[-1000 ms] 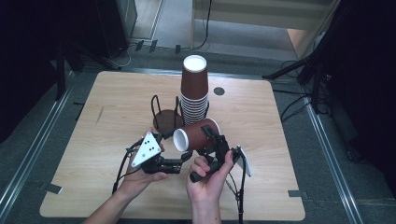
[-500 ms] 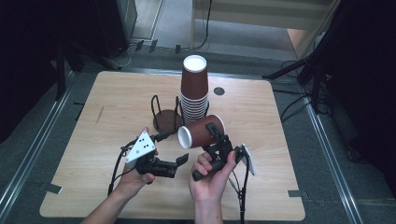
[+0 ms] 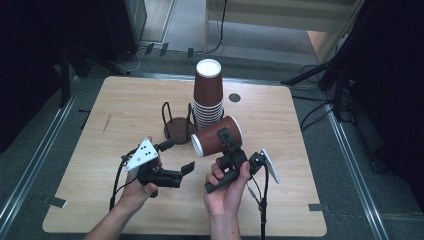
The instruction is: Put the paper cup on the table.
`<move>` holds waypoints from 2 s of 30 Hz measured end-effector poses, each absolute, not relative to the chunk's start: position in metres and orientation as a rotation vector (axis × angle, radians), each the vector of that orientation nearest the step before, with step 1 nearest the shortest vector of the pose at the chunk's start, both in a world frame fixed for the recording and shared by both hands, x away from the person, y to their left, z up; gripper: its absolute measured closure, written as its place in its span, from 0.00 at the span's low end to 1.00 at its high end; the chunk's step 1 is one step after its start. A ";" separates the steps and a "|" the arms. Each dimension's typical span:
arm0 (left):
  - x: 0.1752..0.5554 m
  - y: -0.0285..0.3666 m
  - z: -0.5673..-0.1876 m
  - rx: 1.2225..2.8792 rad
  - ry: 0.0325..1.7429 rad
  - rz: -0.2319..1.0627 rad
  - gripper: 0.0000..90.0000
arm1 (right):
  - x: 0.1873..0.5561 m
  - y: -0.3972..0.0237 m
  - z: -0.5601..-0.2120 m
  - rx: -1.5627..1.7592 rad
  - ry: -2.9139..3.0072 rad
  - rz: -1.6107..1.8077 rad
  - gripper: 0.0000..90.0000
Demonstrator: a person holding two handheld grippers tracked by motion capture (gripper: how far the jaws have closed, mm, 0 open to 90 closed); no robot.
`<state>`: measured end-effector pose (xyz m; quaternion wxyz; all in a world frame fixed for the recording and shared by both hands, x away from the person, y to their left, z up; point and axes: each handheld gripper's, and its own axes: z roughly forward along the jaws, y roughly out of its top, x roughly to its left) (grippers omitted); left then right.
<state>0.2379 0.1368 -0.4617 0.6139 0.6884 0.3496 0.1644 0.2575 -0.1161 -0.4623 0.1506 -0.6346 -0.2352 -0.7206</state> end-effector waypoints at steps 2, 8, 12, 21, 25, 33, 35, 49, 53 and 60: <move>0.238 0.138 -0.462 1.588 0.809 0.379 0.01 | 0.257 -0.116 -0.459 -1.840 -0.709 -2.099 0.14; 0.238 0.144 -0.463 1.586 0.826 0.385 0.01 | 0.256 -0.116 -0.453 -1.867 -0.794 -2.154 0.14; 0.238 0.153 -0.466 1.580 0.854 0.391 0.01 | 0.255 -0.117 -0.448 -1.892 -0.850 -2.172 0.15; 0.237 0.169 -0.471 1.574 0.902 0.421 0.01 | 0.256 -0.118 -0.441 -1.926 -0.994 -2.282 0.15; 0.236 0.176 -0.475 1.577 0.924 0.434 0.01 | 0.256 -0.122 -0.439 -1.936 -1.025 -2.314 0.15; 0.233 0.195 -0.487 1.570 0.971 0.453 0.01 | 0.256 -0.129 -0.431 -1.956 -1.128 -2.429 0.15; 0.232 0.200 -0.490 1.564 0.986 0.465 0.01 | 0.256 -0.132 -0.431 -1.972 -1.171 -2.449 0.15; 0.231 0.226 -0.506 1.577 1.150 0.602 0.11 | 0.261 -0.144 -0.435 -2.060 -1.348 -2.485 0.15; 0.232 0.229 -0.510 1.621 1.176 0.586 0.08 | 0.262 -0.146 -0.436 -2.091 -1.413 -2.490 0.15; 0.231 0.236 -0.519 1.650 1.199 0.558 0.02 | 0.266 -0.150 -0.436 -2.072 -1.607 -2.567 0.15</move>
